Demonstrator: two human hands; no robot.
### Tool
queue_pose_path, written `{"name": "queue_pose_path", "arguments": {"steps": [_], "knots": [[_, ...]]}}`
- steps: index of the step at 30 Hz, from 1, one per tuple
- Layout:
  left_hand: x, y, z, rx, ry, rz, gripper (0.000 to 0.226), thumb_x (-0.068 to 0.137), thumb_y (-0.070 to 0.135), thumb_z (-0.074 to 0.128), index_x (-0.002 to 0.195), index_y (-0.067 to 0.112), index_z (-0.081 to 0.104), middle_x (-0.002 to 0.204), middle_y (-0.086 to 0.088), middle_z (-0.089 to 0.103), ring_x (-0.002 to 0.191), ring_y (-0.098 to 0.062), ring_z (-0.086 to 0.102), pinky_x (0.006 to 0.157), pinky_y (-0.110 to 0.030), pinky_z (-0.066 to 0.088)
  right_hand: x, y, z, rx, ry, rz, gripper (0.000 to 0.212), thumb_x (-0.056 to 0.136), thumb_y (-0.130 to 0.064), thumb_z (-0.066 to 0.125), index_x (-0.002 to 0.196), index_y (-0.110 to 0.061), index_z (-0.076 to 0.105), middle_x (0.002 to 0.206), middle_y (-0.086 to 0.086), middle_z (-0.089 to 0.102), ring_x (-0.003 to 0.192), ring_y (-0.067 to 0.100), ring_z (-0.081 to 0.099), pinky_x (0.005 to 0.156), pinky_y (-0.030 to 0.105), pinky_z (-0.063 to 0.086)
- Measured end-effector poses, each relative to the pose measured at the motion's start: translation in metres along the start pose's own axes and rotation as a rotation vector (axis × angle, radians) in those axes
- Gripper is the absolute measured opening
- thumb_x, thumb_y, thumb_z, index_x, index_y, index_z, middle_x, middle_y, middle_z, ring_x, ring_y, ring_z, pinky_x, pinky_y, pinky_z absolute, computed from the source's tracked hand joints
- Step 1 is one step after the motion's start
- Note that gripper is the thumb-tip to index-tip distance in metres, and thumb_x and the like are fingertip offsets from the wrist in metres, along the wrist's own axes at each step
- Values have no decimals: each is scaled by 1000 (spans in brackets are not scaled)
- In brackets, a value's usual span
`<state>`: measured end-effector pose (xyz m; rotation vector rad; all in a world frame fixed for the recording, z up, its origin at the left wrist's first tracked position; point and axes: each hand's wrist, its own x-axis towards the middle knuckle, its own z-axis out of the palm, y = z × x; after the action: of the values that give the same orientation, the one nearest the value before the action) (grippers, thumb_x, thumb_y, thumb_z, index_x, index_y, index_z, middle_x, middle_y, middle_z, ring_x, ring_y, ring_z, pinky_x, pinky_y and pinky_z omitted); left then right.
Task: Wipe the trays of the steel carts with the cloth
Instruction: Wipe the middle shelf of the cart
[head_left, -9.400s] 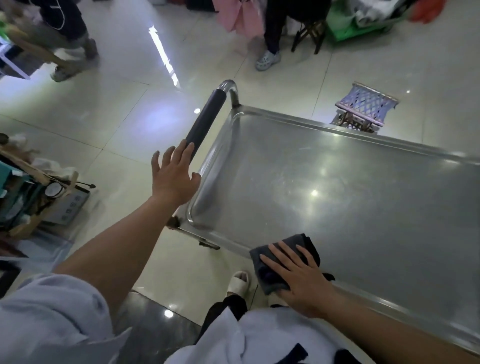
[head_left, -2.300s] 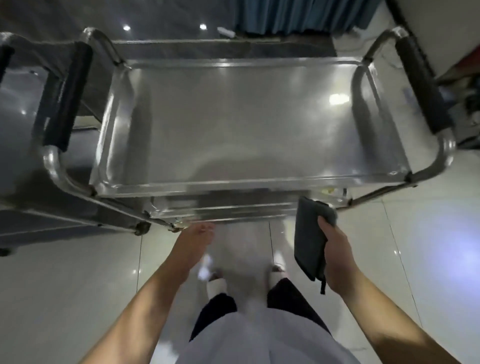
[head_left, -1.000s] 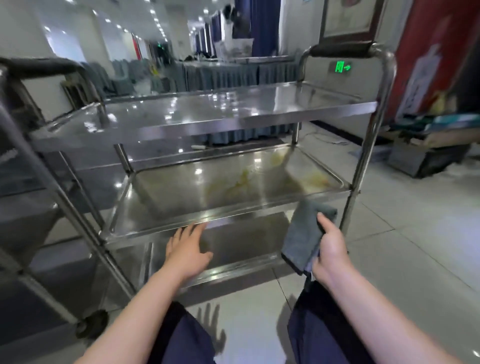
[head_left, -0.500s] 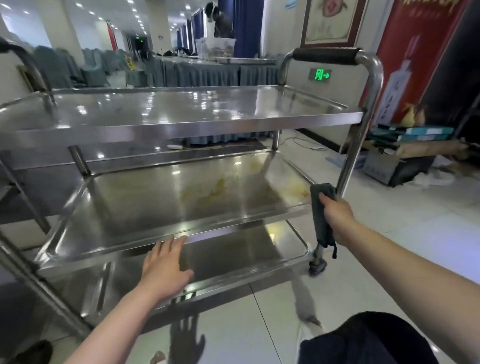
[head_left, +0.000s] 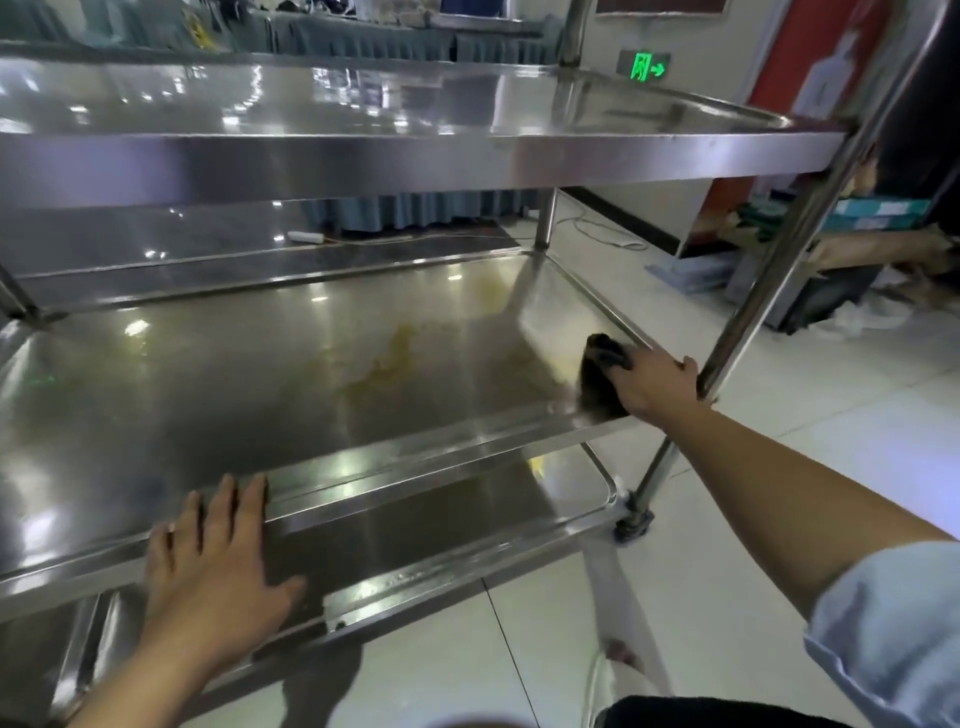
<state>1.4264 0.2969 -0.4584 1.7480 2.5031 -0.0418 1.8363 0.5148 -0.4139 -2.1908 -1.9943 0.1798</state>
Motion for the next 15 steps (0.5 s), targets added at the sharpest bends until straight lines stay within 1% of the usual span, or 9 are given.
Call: {"name": "queue_pose_path", "arguments": {"steps": [1, 3, 5, 6, 8, 10, 13, 15], "knots": [[-1, 1, 1, 18, -3, 0, 112, 82, 70, 56, 154, 29, -19, 165, -2, -20, 152, -30, -15, 121, -45, -5, -4, -5, 3, -4, 33, 8, 40, 98, -45, 32, 126, -33, 58, 116, 5, 68, 115, 32, 59, 113, 54, 20], [-2, 3, 2, 37, -9, -1, 115, 79, 72, 56, 153, 28, -21, 164, -3, -21, 151, -32, -16, 120, -46, -7, -16, -20, 6, -8, 98, -15, 40, 96, -47, 30, 115, -32, 62, 107, 5, 71, 109, 32, 61, 110, 53, 24], [-2, 3, 1, 27, -28, -1, 117, 78, 73, 57, 153, 28, -21, 164, -4, -23, 151, -32, -17, 120, -47, -8, -34, -41, 10, 2, 105, -63, 38, 96, -45, 30, 107, -30, 63, 105, 5, 70, 106, 32, 60, 106, 54, 29], [-3, 4, 0, 20, -38, -3, 117, 78, 72, 57, 153, 27, -21, 164, -4, -24, 151, -32, -18, 120, -47, -9, -43, -54, 13, 3, 105, -110, 38, 96, -45, 30, 108, -32, 63, 107, 4, 70, 108, 31, 59, 105, 53, 29], [-3, 4, -2, -2, -47, -8, 117, 78, 72, 58, 154, 28, -20, 163, -4, -25, 151, -32, -19, 120, -47, -11, -65, -87, 24, 6, 89, -225, 40, 95, -51, 31, 114, -37, 63, 114, 1, 70, 117, 26, 56, 105, 49, 26], [-5, 5, -5, -18, -59, -4, 116, 79, 70, 59, 155, 28, -18, 163, -3, -25, 151, -32, -19, 120, -48, -12, -89, -124, 37, 11, 34, -347, 41, 95, -57, 36, 118, -38, 63, 125, -2, 67, 127, 21, 51, 108, 48, 19], [-7, 6, -10, -45, -66, 6, 115, 79, 67, 60, 156, 27, -15, 164, -3, -24, 151, -31, -20, 120, -48, -13, -132, -178, 52, 27, -61, -503, 48, 94, -58, 40, 137, -40, 53, 151, -4, 48, 144, 20, 34, 119, 53, 3], [-8, 7, -12, -71, -75, 6, 115, 79, 66, 61, 157, 26, -13, 164, -2, -23, 151, -30, -20, 121, -48, -13, -155, -207, 57, 53, -110, -582, 52, 95, -56, 44, 145, -39, 46, 159, -4, 38, 150, 21, 24, 120, 53, -5]]}}
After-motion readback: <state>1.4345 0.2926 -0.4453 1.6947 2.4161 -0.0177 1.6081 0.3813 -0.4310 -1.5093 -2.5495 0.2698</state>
